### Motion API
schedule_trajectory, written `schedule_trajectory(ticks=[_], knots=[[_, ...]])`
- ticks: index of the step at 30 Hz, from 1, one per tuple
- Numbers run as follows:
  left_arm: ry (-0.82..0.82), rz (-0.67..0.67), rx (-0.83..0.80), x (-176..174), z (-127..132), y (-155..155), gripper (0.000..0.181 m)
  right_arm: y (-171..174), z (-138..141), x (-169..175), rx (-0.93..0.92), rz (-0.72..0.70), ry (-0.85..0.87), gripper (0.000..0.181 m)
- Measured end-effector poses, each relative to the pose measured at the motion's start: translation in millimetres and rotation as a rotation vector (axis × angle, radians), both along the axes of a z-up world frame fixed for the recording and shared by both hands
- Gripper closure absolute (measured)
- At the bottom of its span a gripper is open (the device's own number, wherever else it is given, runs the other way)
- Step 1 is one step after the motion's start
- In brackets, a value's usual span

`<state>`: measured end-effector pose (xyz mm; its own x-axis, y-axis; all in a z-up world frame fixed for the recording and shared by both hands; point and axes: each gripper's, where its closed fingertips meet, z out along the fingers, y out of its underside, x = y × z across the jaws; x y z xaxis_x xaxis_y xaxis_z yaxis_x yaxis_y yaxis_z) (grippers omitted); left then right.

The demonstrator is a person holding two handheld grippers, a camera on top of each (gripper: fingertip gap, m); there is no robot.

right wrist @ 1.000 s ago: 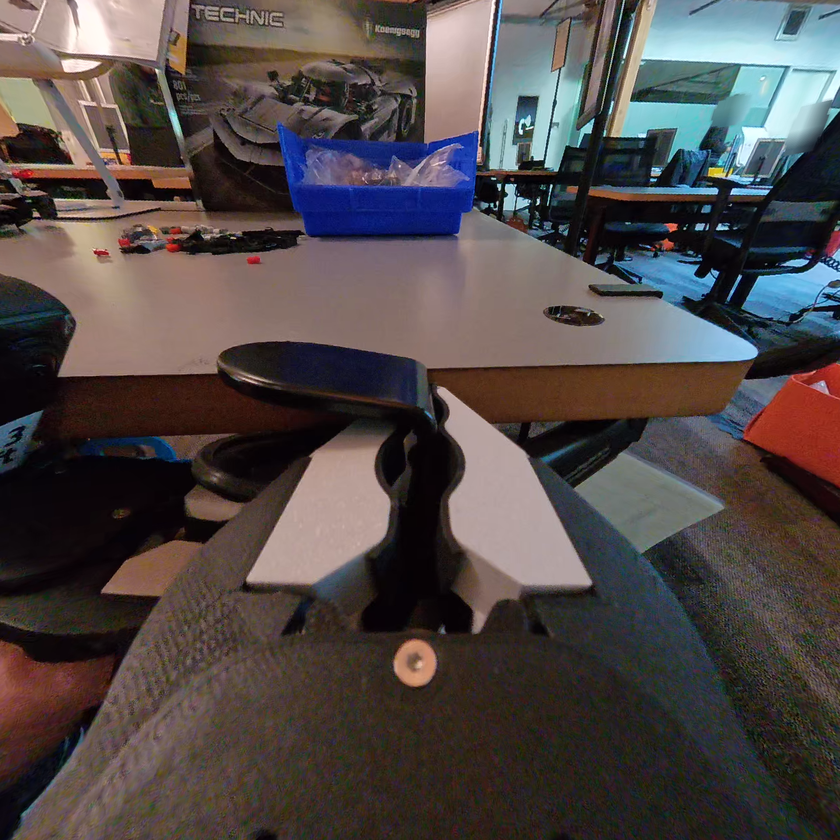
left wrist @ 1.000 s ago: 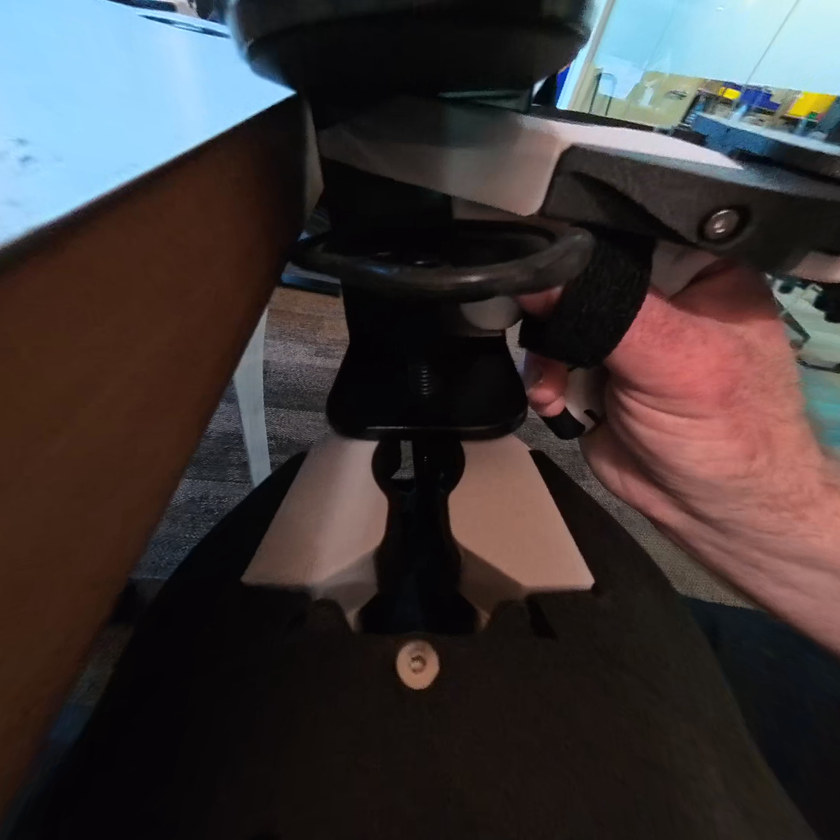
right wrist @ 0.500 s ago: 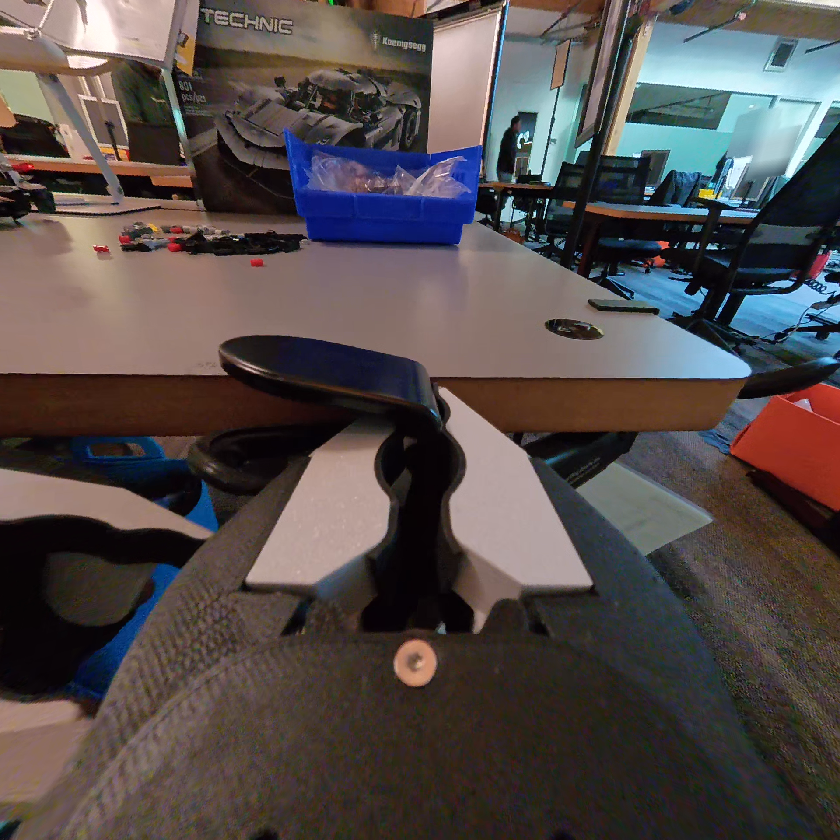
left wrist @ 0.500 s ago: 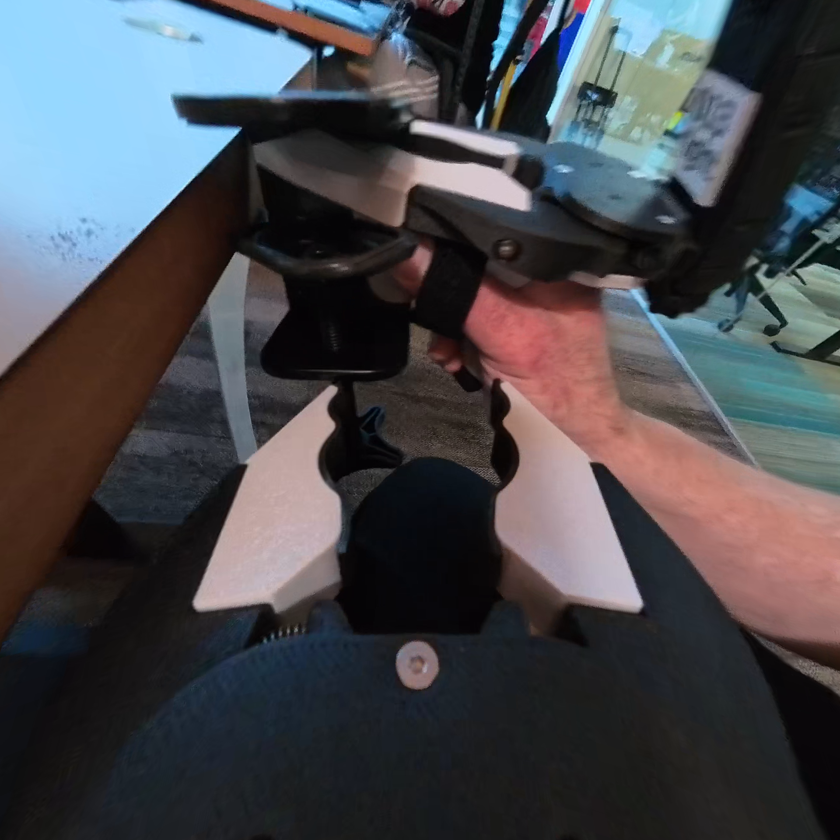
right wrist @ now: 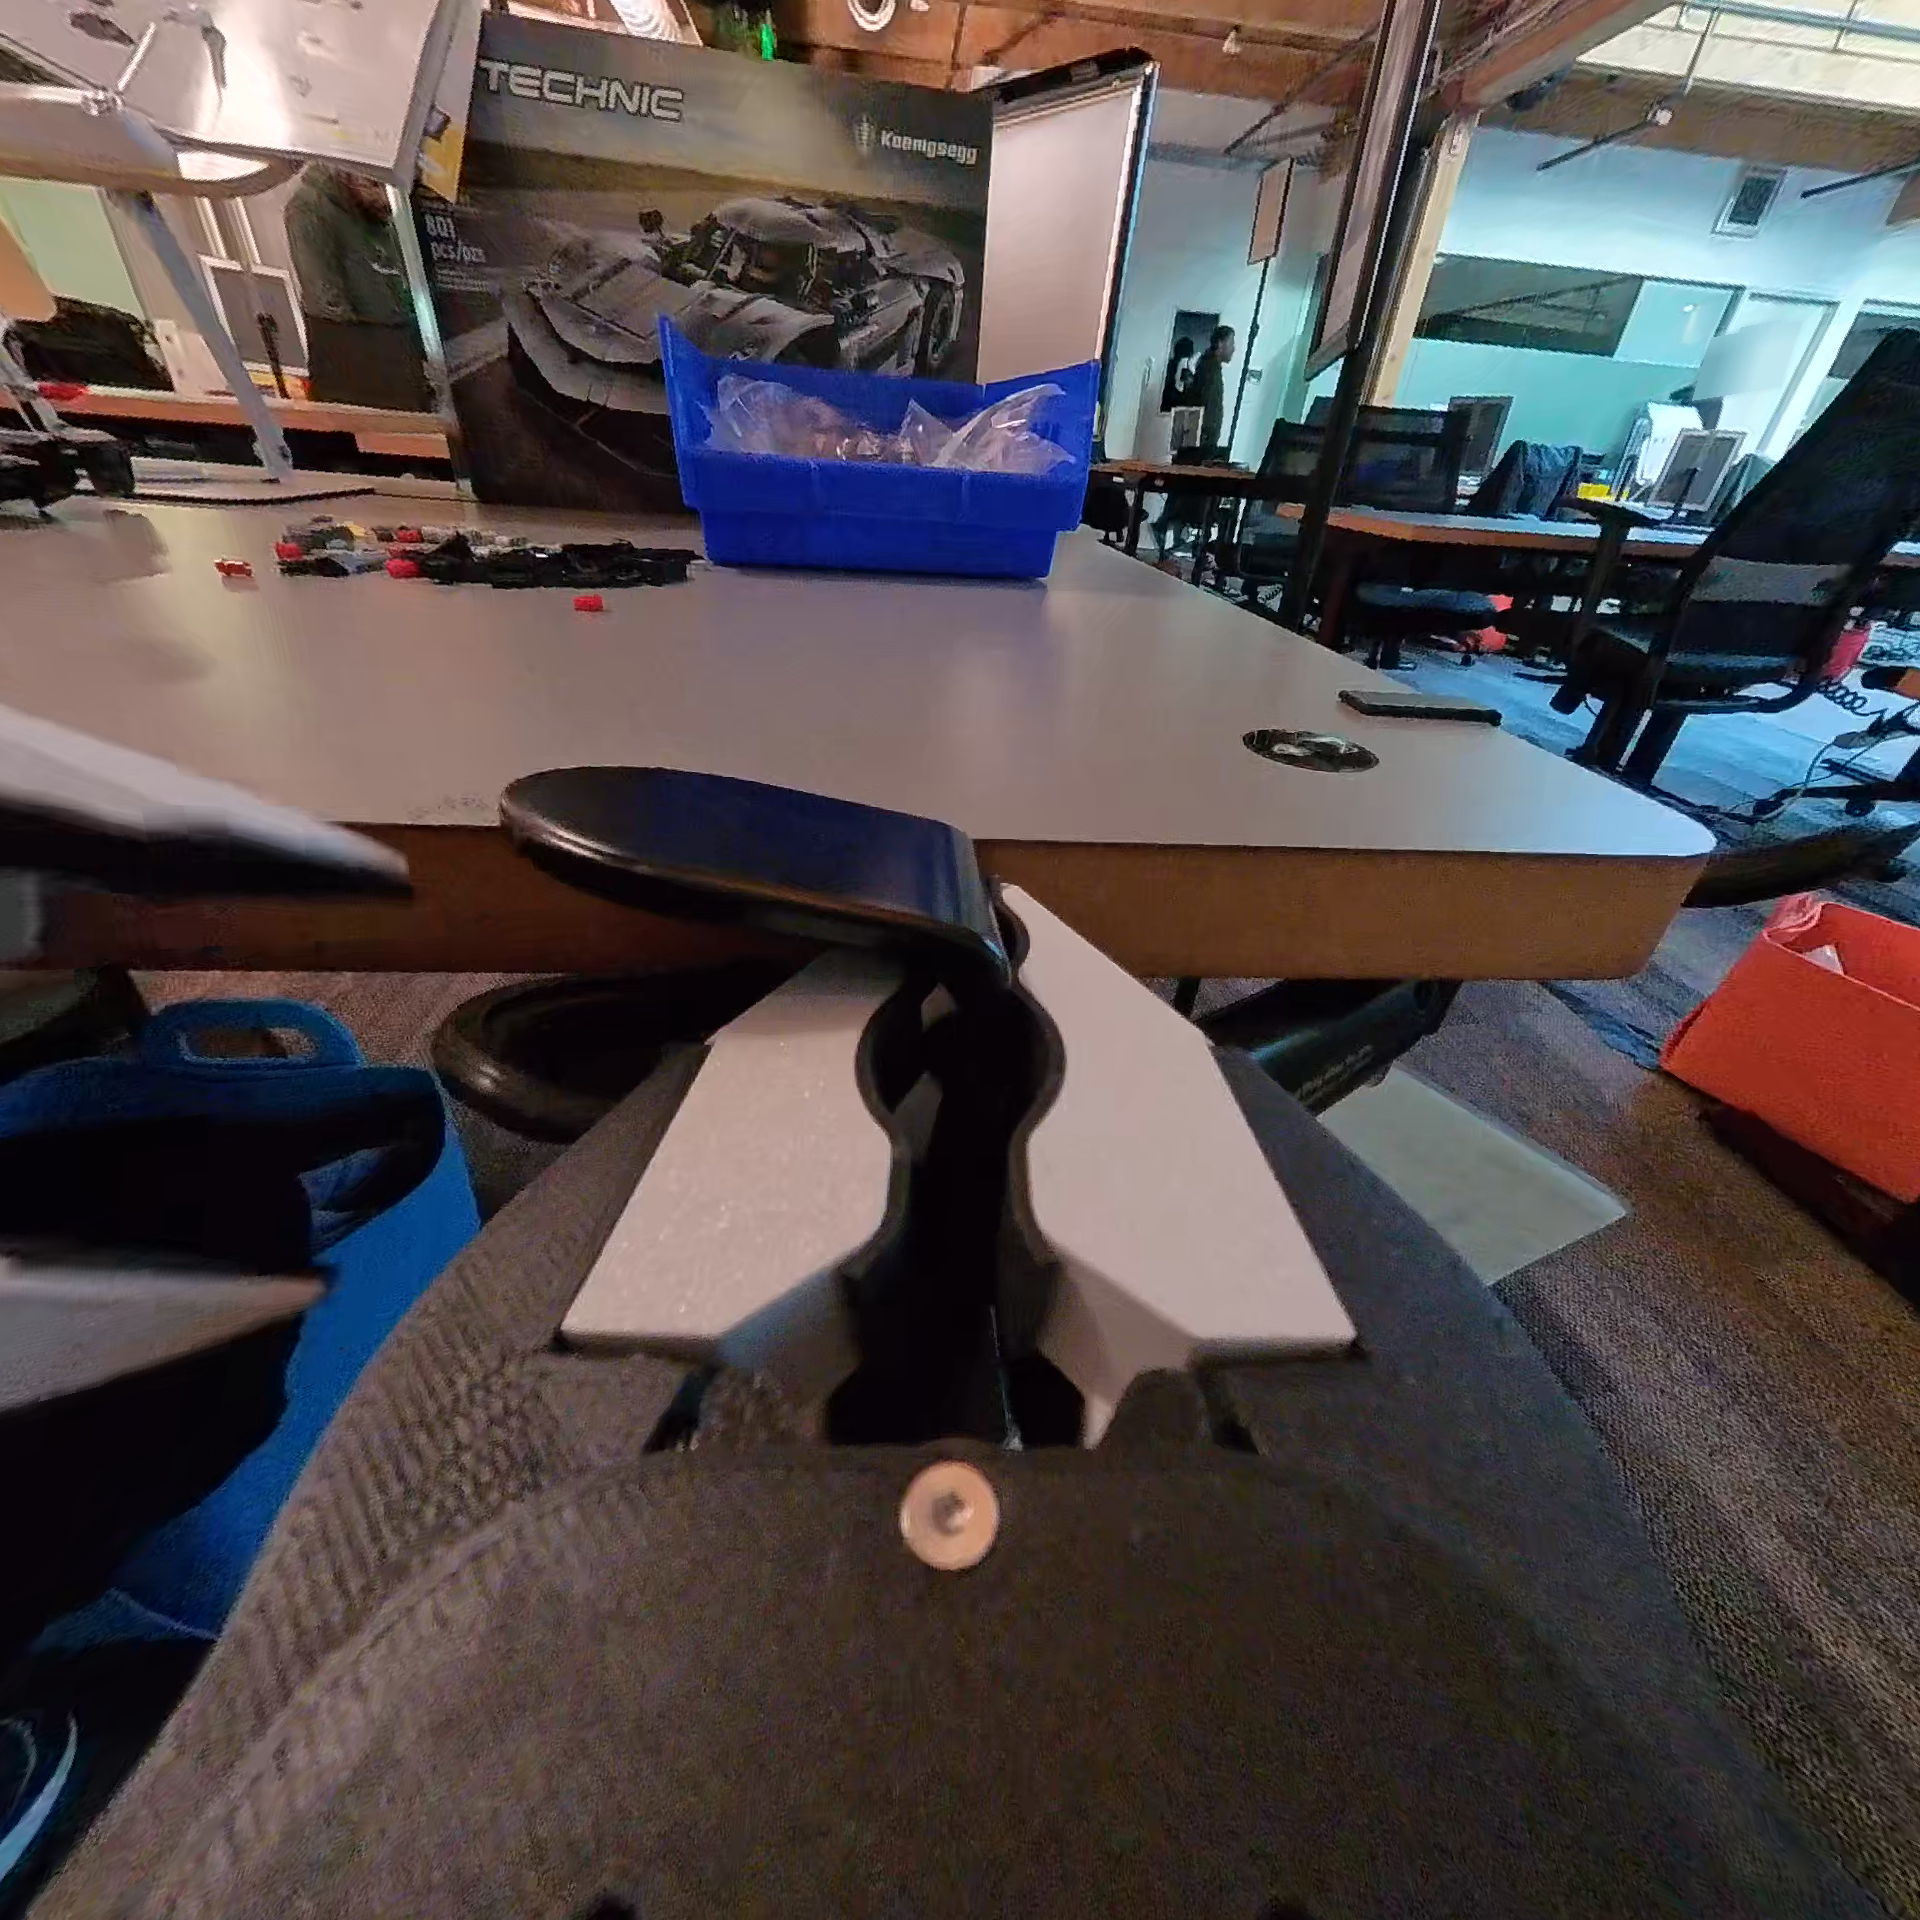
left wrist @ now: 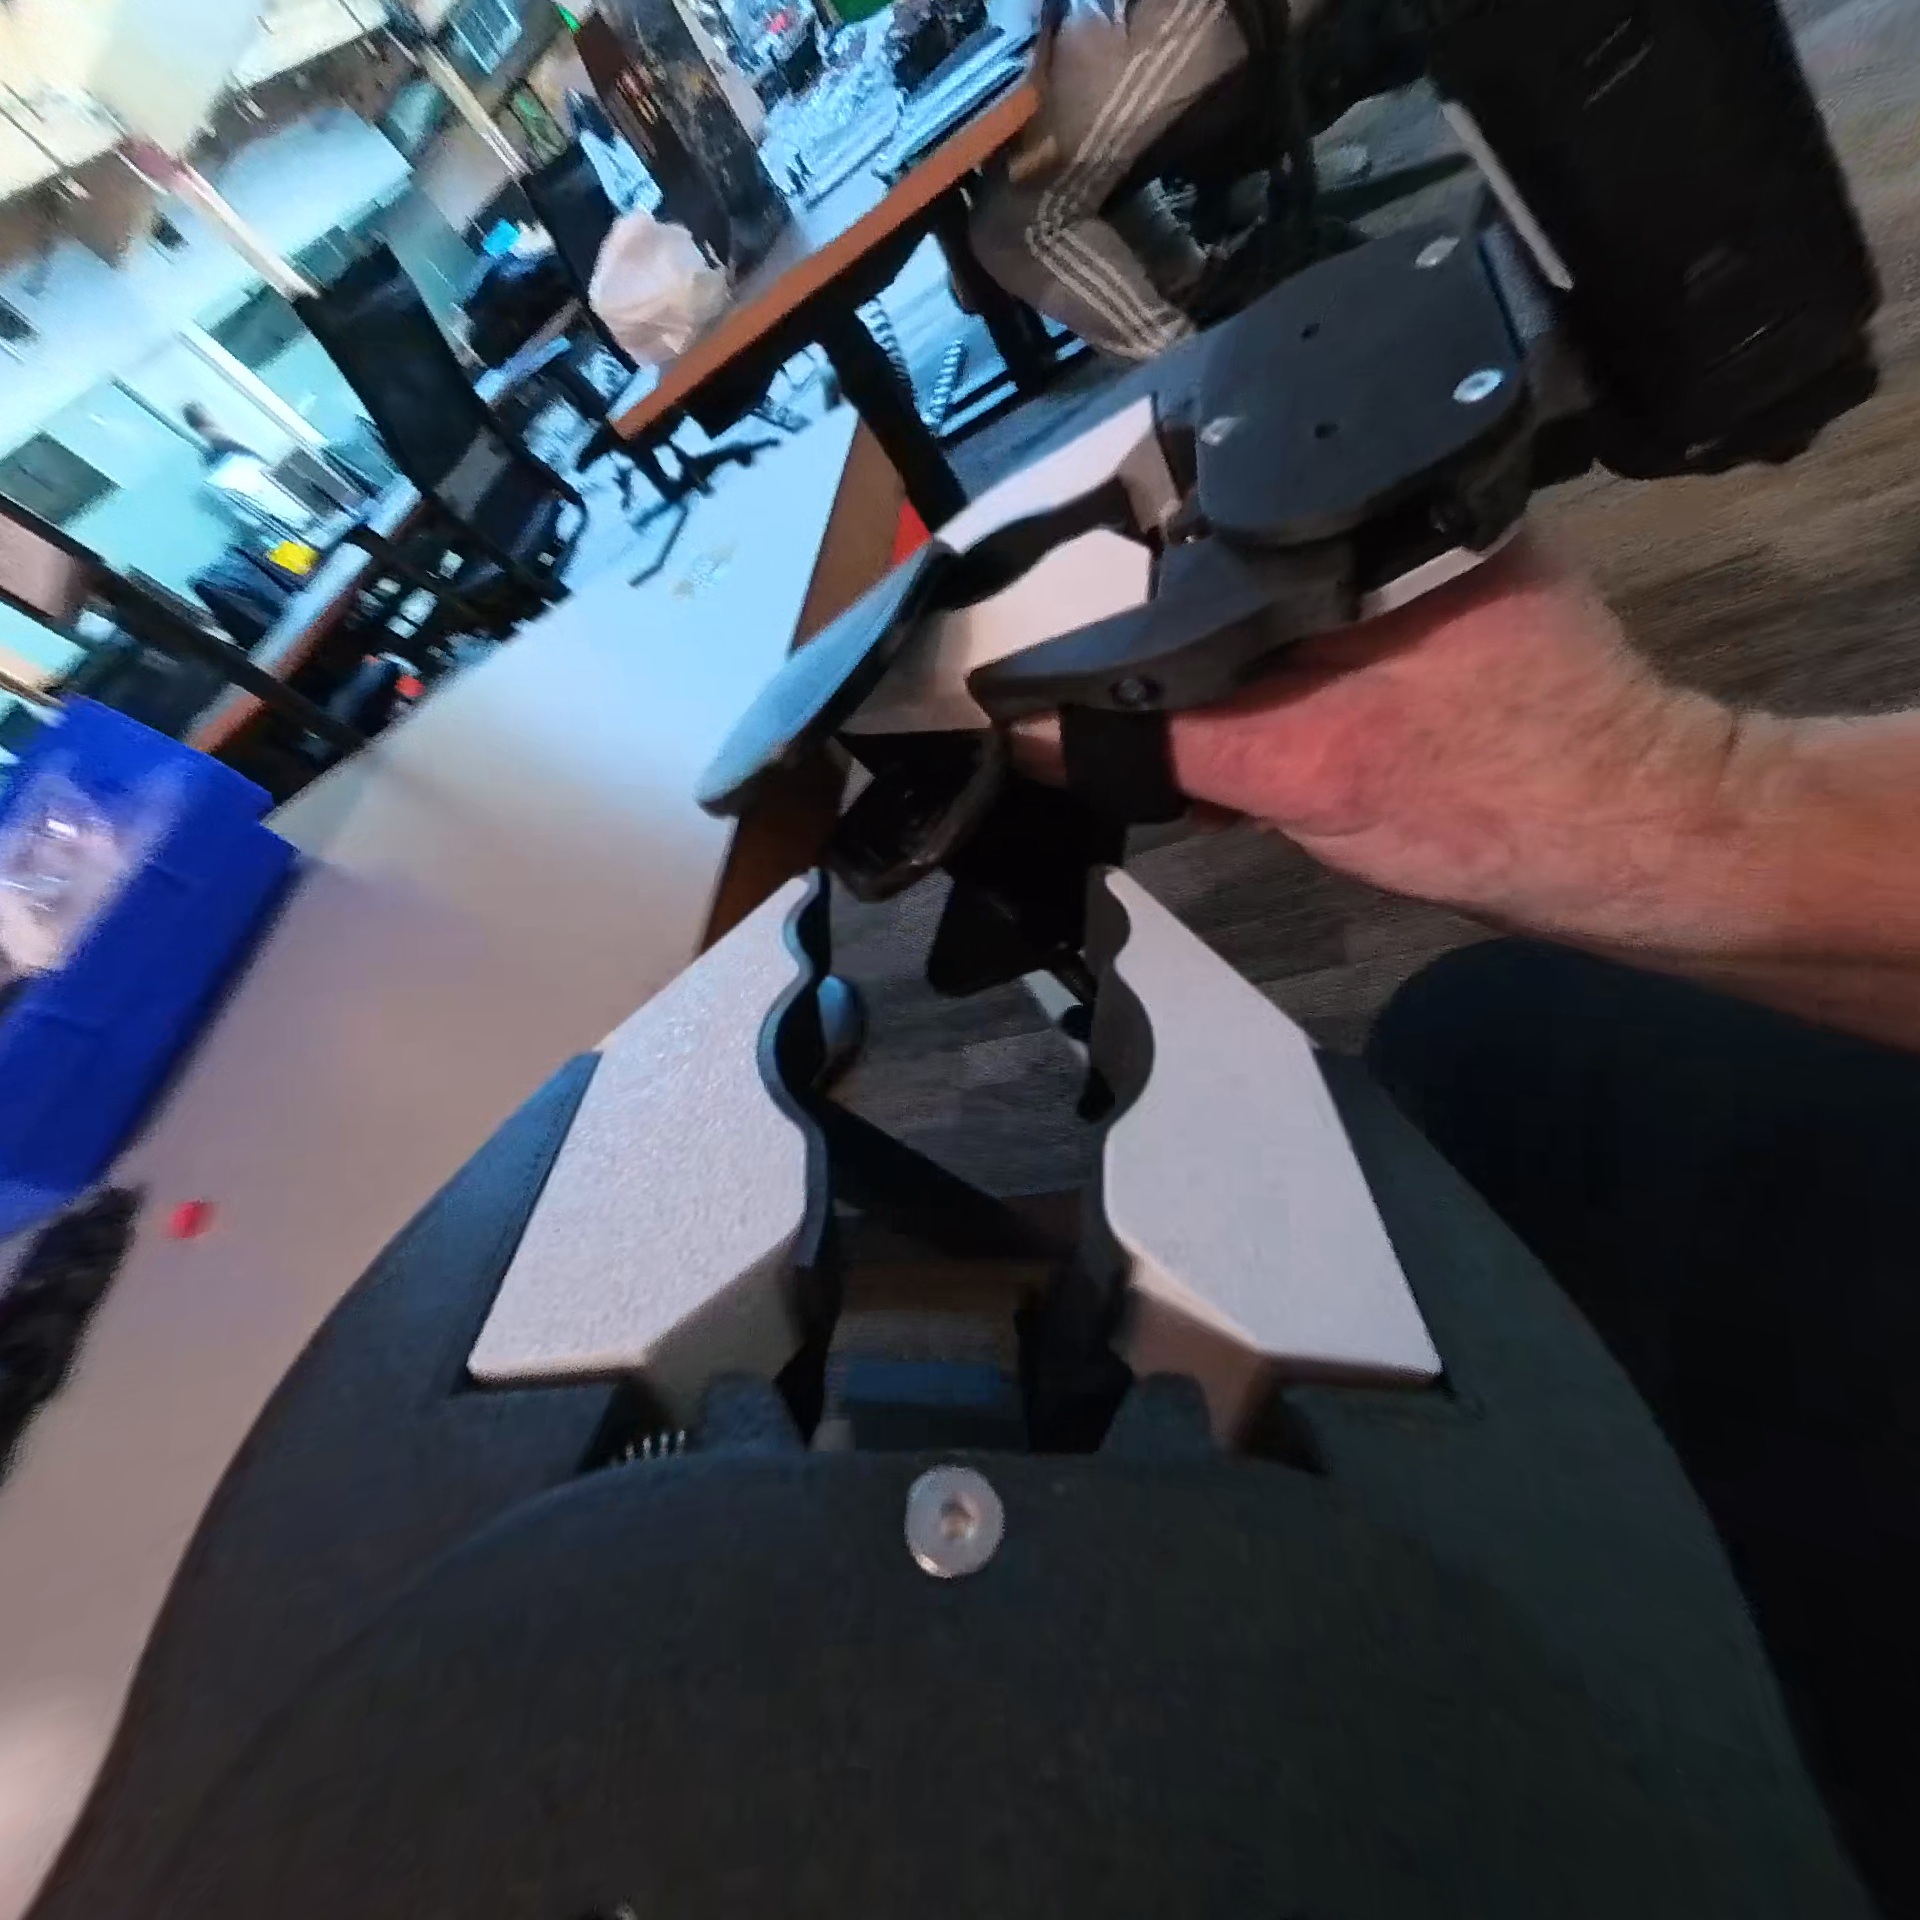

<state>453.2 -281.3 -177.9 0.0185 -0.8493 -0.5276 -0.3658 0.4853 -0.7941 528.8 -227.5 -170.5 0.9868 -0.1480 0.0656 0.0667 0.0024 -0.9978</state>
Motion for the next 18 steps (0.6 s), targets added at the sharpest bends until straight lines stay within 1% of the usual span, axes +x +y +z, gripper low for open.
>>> schedule_trajectory(ticks=[2, 3, 4, 6, 8, 9, 11, 12, 18], knots=[[0.003, -0.037, 0.067, 1.4, 9.9, -3.8, 0.132, 0.0, 0.0, 0.0, 0.004, 0.003, 0.001, 0.177], [0.029, -0.074, 0.094, 4.3, 8.1, -9.1, 0.134, 0.0, 0.0, -0.1, 0.006, 0.005, 0.004, 0.177], [0.059, -0.067, 0.146, 7.4, 3.9, -8.1, 0.133, 0.1, 0.0, -0.1, 0.008, 0.007, 0.005, 0.177], [0.142, -0.055, 0.224, 14.2, -10.7, -5.2, 0.138, 0.2, 0.3, -0.3, 0.009, 0.01, 0.009, 0.177], [0.168, -0.028, 0.3, 20.5, -16.3, 1.7, 0.143, 0.1, 0.3, -0.9, 0.008, 0.013, 0.009, 0.177], [0.179, -0.01, 0.322, 23.2, -18.1, 5.7, 0.149, 0.2, 0.1, -1.5, 0.008, 0.016, 0.008, 0.177], [0.159, 0.013, 0.369, 28.2, -16.6, 12.2, 0.169, 0.2, -0.2, -2.7, 0.009, 0.024, 0.009, 0.177], [0.161, 0.031, 0.381, 29.9, -17.3, 16.3, 0.172, 0.1, -0.3, -2.7, 0.008, 0.025, 0.007, 0.177], [0.147, 0.023, 0.432, 32.7, -17.4, 16.0, 0.171, -0.2, -1.3, -1.1, 0.015, 0.045, 0.012, 0.177]])
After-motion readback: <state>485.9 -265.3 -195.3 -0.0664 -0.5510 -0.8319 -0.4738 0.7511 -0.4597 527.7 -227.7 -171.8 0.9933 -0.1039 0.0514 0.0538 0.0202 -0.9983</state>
